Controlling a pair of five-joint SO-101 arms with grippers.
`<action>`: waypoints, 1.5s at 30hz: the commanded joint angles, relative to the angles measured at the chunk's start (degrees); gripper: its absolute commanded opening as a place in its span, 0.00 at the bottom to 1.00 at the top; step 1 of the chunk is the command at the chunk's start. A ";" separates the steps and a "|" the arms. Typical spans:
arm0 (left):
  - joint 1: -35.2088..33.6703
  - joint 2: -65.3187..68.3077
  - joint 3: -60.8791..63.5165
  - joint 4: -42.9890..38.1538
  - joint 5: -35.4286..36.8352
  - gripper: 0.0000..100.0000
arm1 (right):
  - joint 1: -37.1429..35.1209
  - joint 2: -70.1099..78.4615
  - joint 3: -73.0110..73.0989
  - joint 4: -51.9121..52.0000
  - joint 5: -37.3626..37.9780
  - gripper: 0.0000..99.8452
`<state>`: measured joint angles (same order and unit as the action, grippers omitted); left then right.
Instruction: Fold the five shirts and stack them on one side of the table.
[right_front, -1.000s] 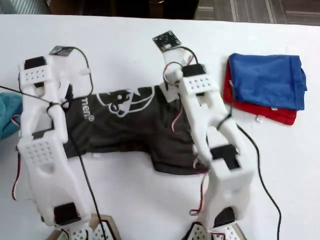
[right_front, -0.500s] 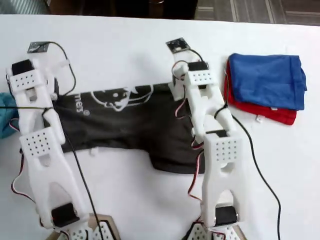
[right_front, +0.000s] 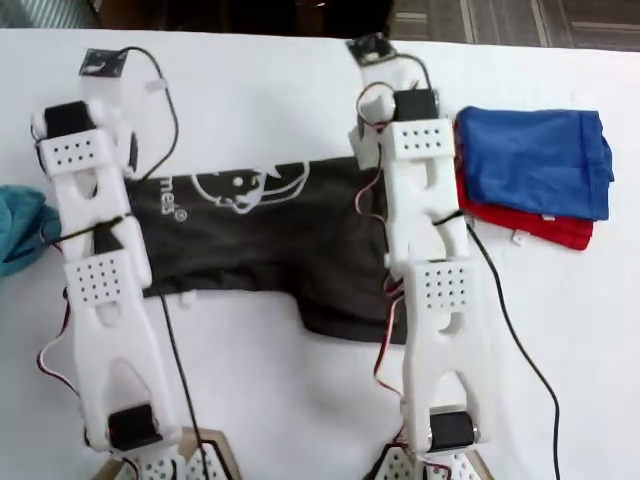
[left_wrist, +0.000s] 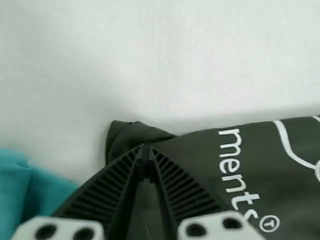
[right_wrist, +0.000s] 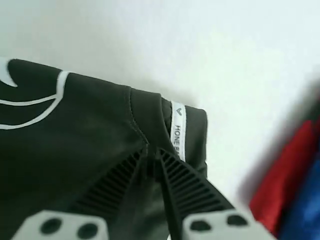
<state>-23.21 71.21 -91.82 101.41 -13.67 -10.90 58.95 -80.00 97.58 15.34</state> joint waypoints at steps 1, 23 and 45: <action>-1.58 -4.04 0.57 1.23 -2.55 0.03 | -0.92 -0.92 -9.41 3.91 -0.35 0.02; -2.81 -59.25 109.05 -32.53 -12.13 0.03 | -24.31 -26.51 51.43 -8.13 -0.79 0.02; -3.69 -62.07 109.23 -24.53 -18.81 0.03 | -20.79 -57.80 93.45 -22.37 -0.35 0.02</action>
<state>-26.46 13.19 20.00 73.10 -31.96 -33.14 6.55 9.23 77.36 14.99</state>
